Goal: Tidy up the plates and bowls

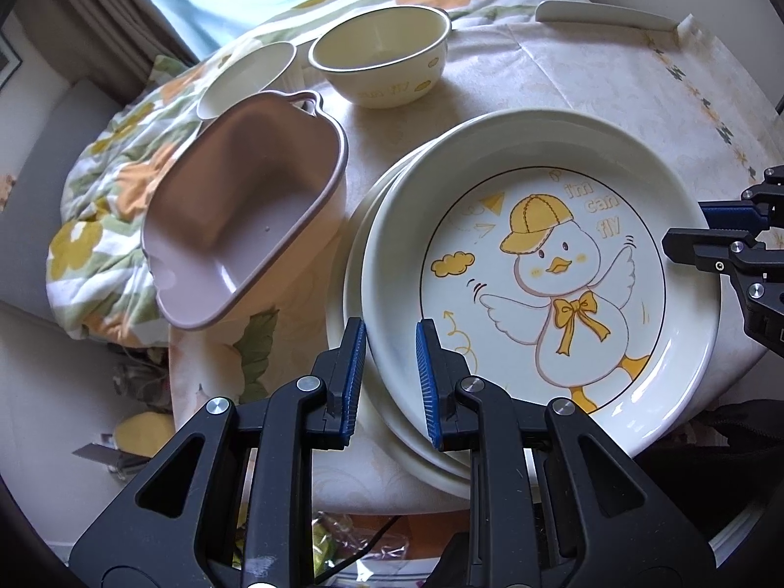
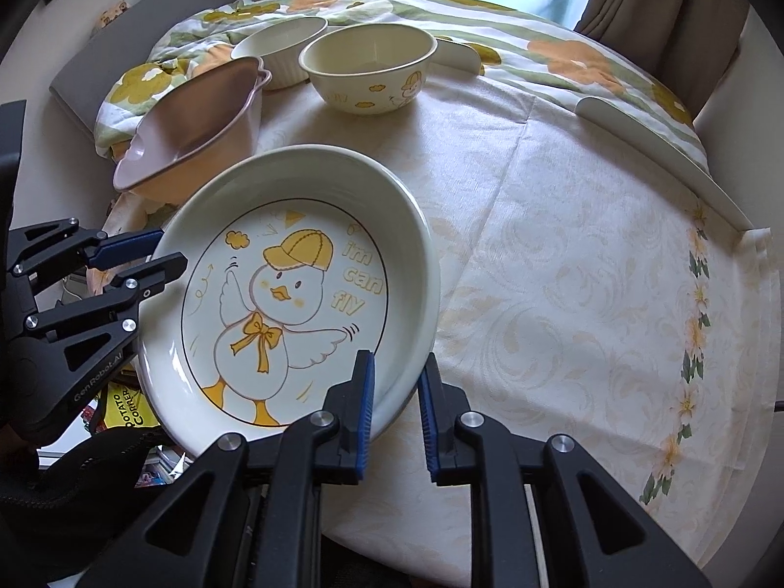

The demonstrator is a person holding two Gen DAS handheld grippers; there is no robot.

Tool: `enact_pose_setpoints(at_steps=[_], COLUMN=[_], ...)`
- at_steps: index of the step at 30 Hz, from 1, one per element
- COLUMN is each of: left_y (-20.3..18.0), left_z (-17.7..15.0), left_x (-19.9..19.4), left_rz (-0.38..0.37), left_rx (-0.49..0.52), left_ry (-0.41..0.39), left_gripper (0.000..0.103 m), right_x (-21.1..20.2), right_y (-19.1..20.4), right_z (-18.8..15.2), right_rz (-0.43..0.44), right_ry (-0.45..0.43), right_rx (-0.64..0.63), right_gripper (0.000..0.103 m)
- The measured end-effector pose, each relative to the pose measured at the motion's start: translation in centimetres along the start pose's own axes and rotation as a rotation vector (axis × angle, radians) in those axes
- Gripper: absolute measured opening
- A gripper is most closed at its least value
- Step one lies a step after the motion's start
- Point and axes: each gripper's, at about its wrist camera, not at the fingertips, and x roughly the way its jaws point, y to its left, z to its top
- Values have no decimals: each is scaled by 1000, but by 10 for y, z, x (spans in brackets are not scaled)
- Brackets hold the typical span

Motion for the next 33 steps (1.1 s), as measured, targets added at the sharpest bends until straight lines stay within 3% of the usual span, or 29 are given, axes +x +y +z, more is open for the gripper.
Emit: enact_pose_setpoints(at_steps=[6, 16, 19, 22, 23, 24, 25, 26, 27, 28, 30, 33], left_y=[-3, 2, 16, 43, 53, 63, 74, 85, 97, 104, 122, 141], left_z=[0, 1, 8, 11, 11, 11, 10, 10, 8, 5, 2, 1], left_x=[-1, -6, -30, -65, -75, -84, -90, -92, -94, -97, -98, -85], left_rz=[33, 9, 29, 86, 98, 102, 98, 96, 105, 119, 98, 91], left_rx=[0, -60, -119, -235, -276, -318, -361, -406, -459, -499, -562, -616], left_ry=[4, 14, -43, -154, -182, -204, -219, -220, -228, -255, -274, -215], left_gripper=[18, 18, 18, 20, 20, 21, 30, 70, 93, 102, 102, 102], right_x=[1, -1, -16, -37, -43, -51, -56, -60, -64, -67, -65, -56], right_y=[2, -2, -11, -19, -20, -19, -17, -15, -11, -6, 6, 23], right_z=[0, 1, 9, 26, 32, 41, 48, 56, 64, 73, 89, 109], right_rz=[-20, 4, 54, 136, 161, 191, 216, 241, 268, 286, 299, 298], right_ry=[8, 3, -43, -119, -143, -175, -202, -228, -258, -282, -271, -264], right_rx=[-13, -19, 7, 17, 11, -1, -13, -25, -38, -51, -86, -108], right_gripper=[17, 17, 17, 17, 20, 34, 47, 77, 94, 94, 94, 94])
